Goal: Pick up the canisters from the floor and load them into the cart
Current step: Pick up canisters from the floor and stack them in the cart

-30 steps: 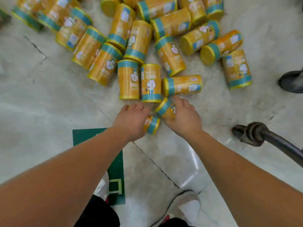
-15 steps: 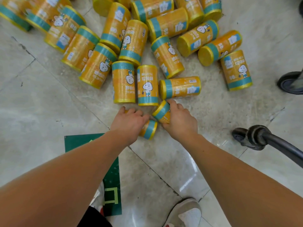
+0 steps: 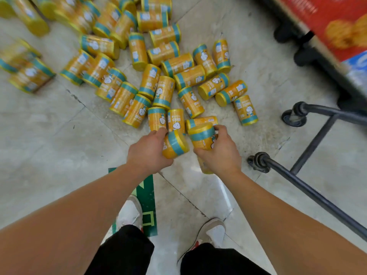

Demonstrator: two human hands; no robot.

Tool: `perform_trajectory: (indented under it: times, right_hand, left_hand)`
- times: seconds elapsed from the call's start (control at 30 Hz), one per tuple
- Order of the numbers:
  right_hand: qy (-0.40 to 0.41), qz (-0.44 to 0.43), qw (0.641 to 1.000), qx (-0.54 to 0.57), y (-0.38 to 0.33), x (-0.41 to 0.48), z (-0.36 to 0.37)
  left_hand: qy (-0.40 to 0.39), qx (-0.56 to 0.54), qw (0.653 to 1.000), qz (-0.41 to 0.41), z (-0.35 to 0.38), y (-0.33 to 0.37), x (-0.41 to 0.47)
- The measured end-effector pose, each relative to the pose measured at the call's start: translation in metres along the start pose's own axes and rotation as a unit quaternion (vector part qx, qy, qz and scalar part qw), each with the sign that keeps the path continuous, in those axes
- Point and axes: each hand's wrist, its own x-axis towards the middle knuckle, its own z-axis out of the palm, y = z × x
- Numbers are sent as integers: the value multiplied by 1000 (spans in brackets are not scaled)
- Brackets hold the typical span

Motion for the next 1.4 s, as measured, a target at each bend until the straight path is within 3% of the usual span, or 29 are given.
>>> perform_trajectory:
  times: [0.2,0.37,0.6,0.8,1.03,1.4]
  right_hand:
    - [58,50,981,178,-69,-63,-104]
    - [101,71,954,274,-120,-119,-195]
    - [171,68,903,388,-153,-196,-328]
    - [257,47,860,439,-128,-247,-445]
    - [283,45,839,462,-21,-271,-555]
    - [221,162,867,417,258,-237,-612]
  left_hand:
    - [71,-199,976,-50,-113,57,-64]
    - [90,-296,949,-57,-205,118,-114]
    - [87,-345,934,25,-320,241,-183]
    - [62,-316,939,118,-364,365,-225]
    - [14,-305,937,168,-311,524,-254]
    - [-100,-247,961,81,-79,696,-217]
